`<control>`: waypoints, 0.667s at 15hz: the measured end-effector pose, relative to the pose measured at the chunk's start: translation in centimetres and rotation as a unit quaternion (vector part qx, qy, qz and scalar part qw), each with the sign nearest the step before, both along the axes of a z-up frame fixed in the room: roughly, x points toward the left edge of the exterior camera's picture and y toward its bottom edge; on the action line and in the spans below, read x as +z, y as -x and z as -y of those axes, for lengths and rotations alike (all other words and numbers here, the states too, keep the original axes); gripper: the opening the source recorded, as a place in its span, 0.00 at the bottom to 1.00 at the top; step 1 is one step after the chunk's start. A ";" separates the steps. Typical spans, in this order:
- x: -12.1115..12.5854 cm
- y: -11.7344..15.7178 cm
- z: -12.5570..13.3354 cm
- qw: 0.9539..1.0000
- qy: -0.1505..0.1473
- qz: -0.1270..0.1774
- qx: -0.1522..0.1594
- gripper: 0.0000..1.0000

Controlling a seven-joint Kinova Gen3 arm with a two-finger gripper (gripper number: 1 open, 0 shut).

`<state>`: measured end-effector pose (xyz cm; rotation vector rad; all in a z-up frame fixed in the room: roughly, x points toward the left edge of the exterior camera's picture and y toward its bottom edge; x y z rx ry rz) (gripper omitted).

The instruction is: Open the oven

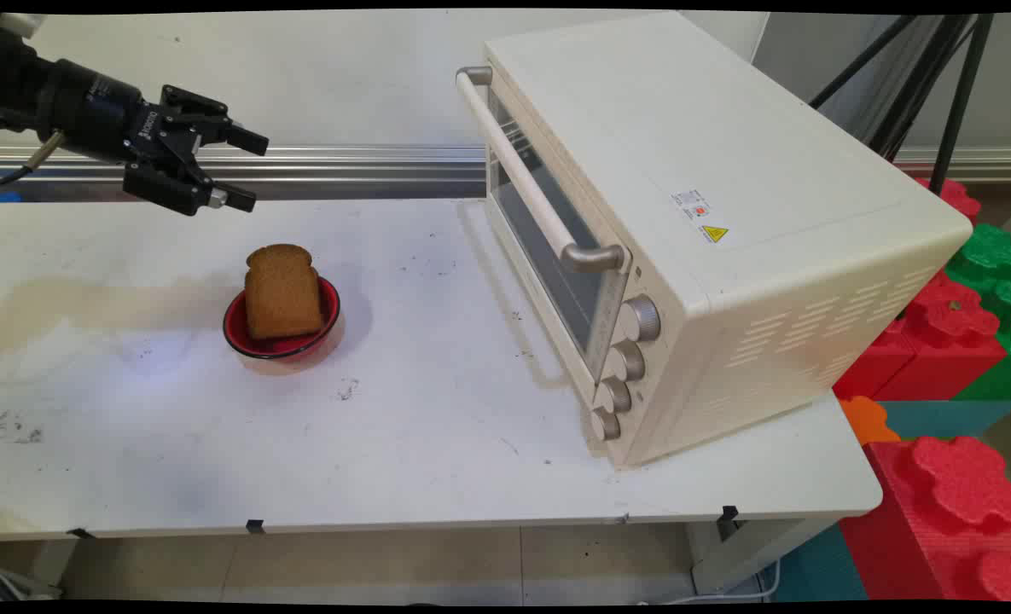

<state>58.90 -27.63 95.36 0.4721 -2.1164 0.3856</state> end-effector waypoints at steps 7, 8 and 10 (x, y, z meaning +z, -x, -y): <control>0.9 0.3 0.3 1.000 -0.002 -0.024 0.008 1.00; 1.1 0.5 0.4 1.000 -0.002 -0.030 0.010 1.00; 1.6 0.8 0.7 0.999 -0.001 -0.042 0.014 1.00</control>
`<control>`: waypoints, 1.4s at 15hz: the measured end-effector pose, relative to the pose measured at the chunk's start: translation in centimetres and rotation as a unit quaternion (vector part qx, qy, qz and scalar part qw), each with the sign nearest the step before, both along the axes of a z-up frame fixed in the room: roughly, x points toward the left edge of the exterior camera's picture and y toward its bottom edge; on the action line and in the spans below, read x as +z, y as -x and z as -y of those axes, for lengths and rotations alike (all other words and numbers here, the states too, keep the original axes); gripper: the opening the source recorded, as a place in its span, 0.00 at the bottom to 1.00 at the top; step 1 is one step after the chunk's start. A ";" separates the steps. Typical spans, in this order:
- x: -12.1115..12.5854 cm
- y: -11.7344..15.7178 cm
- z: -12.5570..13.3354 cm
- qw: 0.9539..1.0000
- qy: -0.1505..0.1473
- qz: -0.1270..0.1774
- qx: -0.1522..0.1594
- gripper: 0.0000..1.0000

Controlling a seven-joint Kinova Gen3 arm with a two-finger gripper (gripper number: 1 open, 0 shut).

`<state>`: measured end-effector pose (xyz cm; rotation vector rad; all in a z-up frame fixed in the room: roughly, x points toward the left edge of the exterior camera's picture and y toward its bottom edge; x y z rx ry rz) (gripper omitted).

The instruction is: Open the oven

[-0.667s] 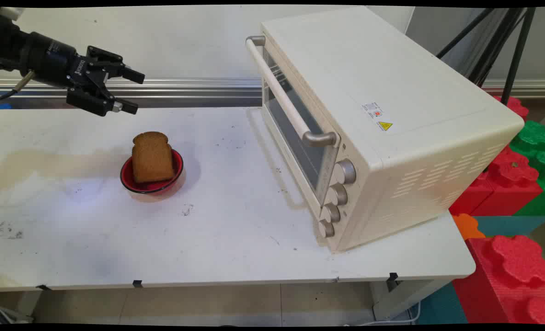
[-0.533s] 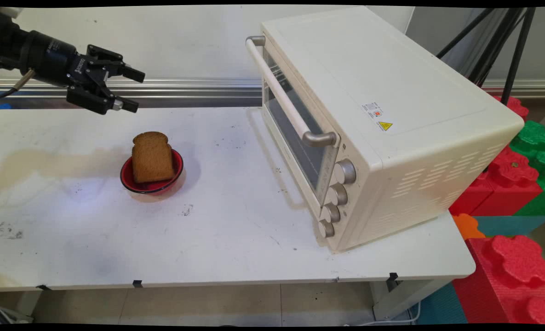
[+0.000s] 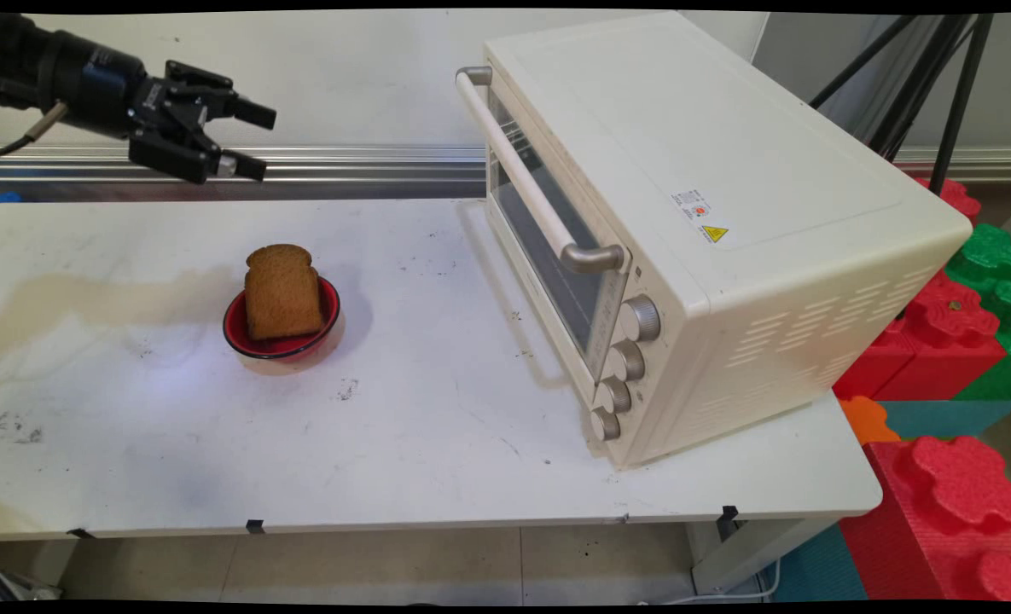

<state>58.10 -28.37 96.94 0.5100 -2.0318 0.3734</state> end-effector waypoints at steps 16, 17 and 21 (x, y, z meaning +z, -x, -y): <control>1.8 6.5 4.7 0.999 0.020 -0.049 0.007 1.00; 1.8 6.9 5.1 0.998 0.022 -0.050 0.007 1.00; 1.9 9.3 7.0 0.998 0.025 -0.051 0.007 1.00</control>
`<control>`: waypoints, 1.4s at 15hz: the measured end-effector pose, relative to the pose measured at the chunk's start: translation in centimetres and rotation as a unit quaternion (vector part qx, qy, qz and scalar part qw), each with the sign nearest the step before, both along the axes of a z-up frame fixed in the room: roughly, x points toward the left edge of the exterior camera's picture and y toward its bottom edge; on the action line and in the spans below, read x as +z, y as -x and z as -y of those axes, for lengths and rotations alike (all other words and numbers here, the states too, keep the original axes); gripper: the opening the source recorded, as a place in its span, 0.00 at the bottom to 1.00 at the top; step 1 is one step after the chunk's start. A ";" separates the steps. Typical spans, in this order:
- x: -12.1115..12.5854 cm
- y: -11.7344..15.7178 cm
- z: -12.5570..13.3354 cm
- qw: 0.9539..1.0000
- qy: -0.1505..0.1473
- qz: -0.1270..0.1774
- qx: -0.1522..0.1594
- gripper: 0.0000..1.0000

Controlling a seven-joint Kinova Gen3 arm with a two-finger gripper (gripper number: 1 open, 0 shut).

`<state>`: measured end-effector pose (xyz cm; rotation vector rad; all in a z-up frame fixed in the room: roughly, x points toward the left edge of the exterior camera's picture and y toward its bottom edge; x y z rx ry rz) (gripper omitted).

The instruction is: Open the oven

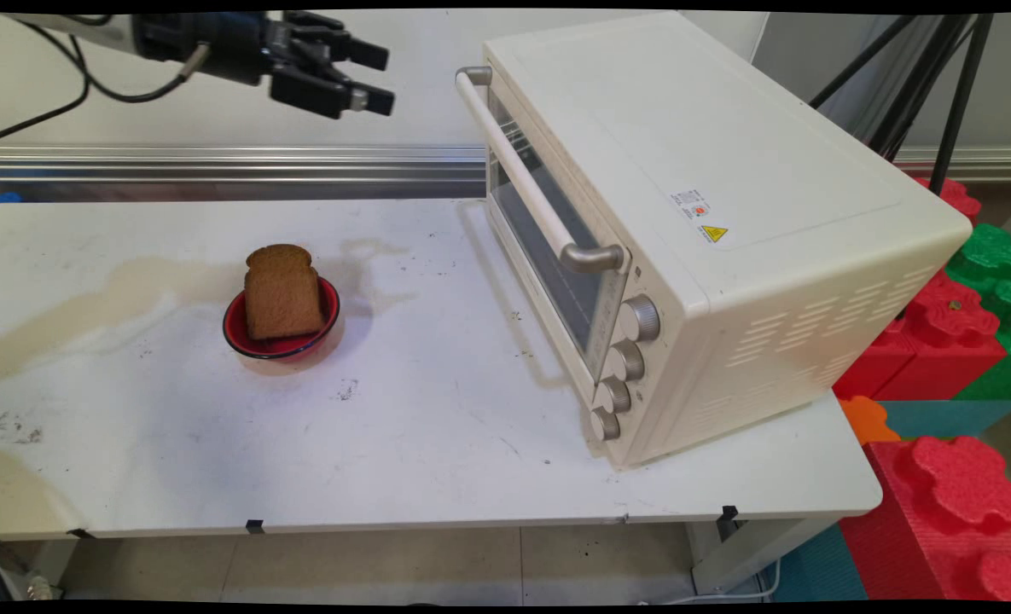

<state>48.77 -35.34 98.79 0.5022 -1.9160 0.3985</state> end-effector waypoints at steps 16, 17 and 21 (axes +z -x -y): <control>-2.8 8.0 6.2 1.000 0.003 0.028 -0.003 1.00; -2.9 8.3 6.5 1.000 0.004 0.030 -0.002 1.00; -3.2 8.9 7.0 0.999 0.007 0.033 0.000 1.00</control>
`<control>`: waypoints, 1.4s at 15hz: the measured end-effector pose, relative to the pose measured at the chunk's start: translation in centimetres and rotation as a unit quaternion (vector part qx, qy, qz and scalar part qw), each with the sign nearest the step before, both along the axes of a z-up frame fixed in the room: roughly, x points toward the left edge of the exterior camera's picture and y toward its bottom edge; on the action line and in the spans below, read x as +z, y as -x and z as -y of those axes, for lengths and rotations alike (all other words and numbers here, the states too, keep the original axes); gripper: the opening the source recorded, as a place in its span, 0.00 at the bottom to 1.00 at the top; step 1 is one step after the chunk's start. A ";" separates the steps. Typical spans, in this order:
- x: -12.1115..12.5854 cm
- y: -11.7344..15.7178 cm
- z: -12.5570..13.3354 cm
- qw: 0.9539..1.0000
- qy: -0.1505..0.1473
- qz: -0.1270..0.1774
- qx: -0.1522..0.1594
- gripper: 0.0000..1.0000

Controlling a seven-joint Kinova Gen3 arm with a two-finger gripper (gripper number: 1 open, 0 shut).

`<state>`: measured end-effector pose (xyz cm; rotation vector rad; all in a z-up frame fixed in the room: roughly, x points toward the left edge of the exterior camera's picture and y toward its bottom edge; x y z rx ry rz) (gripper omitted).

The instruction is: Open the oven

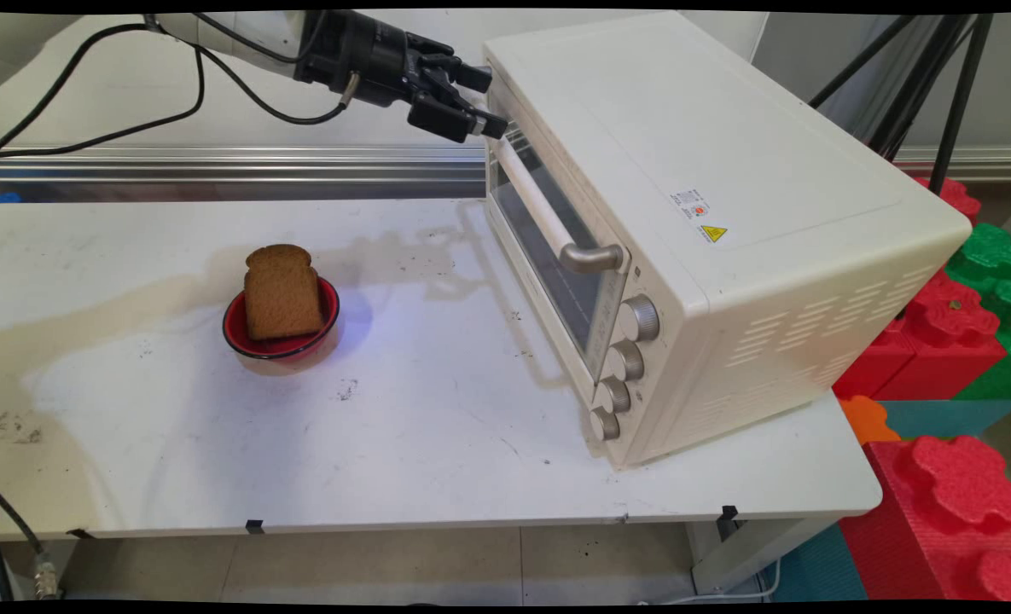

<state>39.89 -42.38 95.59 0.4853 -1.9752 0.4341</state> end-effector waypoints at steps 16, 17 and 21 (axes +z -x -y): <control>-0.8 0.8 0.9 1.000 0.002 0.004 0.008 0.00; -0.8 0.8 1.0 1.000 0.002 0.005 0.009 0.00; -1.0 1.0 1.3 1.000 0.001 0.007 0.011 0.00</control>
